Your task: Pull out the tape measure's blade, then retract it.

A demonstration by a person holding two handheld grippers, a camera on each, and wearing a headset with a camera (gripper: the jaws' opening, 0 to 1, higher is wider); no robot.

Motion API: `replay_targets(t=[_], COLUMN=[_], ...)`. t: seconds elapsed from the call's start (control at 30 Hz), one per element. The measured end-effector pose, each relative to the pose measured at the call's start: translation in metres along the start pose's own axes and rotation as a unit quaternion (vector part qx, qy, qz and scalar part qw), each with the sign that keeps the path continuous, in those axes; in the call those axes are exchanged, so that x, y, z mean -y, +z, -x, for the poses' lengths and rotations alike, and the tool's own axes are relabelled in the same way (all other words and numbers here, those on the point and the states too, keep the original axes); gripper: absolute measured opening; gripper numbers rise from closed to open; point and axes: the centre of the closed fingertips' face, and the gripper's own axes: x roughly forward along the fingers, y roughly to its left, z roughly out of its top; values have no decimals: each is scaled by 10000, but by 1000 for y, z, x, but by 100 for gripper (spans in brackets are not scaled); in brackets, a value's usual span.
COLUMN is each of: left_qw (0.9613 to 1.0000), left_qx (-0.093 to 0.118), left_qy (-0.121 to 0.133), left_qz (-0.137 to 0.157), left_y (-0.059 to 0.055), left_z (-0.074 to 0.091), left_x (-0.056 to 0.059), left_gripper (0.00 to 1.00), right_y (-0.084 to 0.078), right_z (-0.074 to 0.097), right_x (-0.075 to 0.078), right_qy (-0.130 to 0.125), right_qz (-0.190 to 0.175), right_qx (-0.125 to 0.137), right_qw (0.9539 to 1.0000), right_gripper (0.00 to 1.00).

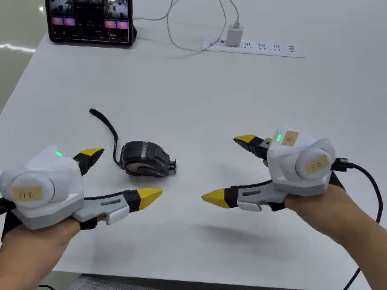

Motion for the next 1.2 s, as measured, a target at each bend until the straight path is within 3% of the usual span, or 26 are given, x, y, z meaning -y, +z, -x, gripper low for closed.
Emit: replay_targets(t=[0.63,1.2], left_qw=[9998,9992], left_qx=[-51,-135], left_qy=[-59,-200], left_qz=[-185,-322], left_y=[-2,-9], left_z=[11,19], left_x=[0,6], left_gripper=[89,89], right_y=[1,-12], right_z=[22,43], right_x=[1,1], right_qy=[-204,-510], right_qz=[-125,-136], right_qx=[130,145], right_qw=[9996,9985], right_gripper=[85,86])
